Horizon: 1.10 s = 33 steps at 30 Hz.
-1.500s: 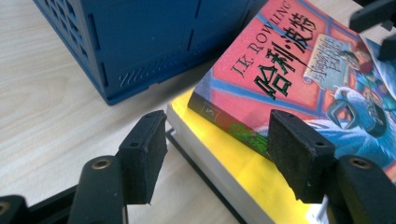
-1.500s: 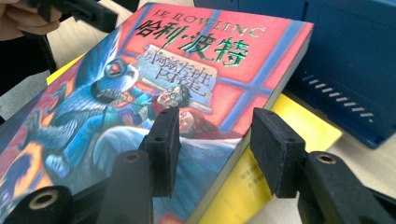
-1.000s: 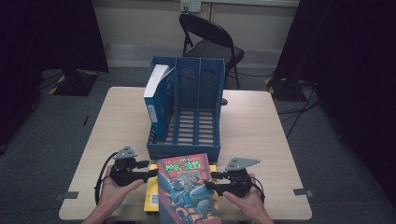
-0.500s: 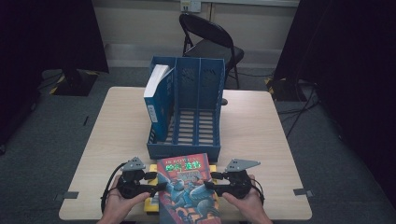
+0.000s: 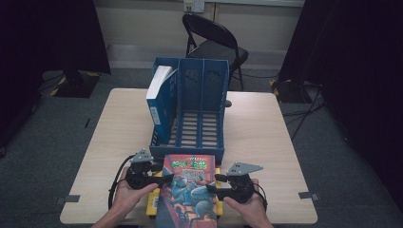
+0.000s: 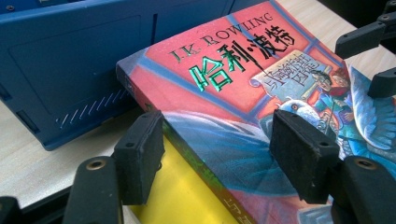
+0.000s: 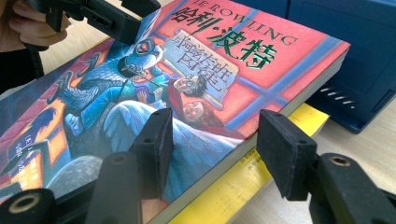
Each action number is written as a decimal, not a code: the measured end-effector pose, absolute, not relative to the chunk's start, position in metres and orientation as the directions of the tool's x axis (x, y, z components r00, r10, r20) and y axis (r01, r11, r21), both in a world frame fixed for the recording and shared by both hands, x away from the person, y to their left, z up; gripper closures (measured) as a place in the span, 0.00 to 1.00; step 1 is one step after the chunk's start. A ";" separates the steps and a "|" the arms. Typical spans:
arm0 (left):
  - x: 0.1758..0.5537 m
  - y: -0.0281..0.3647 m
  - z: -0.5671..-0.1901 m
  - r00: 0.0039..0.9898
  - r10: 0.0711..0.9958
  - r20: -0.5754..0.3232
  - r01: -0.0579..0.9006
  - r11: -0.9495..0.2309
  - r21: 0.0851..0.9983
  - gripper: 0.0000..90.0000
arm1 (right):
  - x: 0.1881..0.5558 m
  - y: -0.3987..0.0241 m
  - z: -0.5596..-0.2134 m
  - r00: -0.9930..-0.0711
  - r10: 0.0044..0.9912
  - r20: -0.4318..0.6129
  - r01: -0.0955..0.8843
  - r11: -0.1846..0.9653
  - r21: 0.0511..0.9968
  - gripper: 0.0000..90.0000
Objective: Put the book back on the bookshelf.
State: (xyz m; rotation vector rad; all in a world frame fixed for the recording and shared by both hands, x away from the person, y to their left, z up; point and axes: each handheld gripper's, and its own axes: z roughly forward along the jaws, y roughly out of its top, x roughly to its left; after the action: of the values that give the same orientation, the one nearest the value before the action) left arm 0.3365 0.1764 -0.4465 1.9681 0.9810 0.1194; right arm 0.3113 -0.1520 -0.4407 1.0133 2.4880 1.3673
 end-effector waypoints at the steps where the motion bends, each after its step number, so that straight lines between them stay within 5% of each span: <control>1: 0.336 0.177 -0.447 0.685 0.672 -0.281 0.584 -0.276 0.764 0.39 | 0.312 -0.152 -0.441 -0.767 0.610 0.201 0.495 0.363 0.789 0.52; 14: 0.329 0.184 -0.453 0.698 0.663 -0.271 0.548 -0.250 0.798 0.36 | 0.341 -0.146 -0.430 -0.730 0.631 0.261 0.549 0.315 0.774 0.36; 33: 0.326 0.185 -0.457 0.695 0.664 -0.275 0.537 -0.225 0.813 0.35 | 0.334 -0.139 -0.444 -0.685 0.671 0.283 0.604 0.306 0.736 0.25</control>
State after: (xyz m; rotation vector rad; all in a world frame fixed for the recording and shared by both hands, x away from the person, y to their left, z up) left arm 0.3262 0.1852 -0.4566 1.8952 0.9358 0.1577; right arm 0.3342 -0.1390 -0.4436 1.2112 2.4760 1.3405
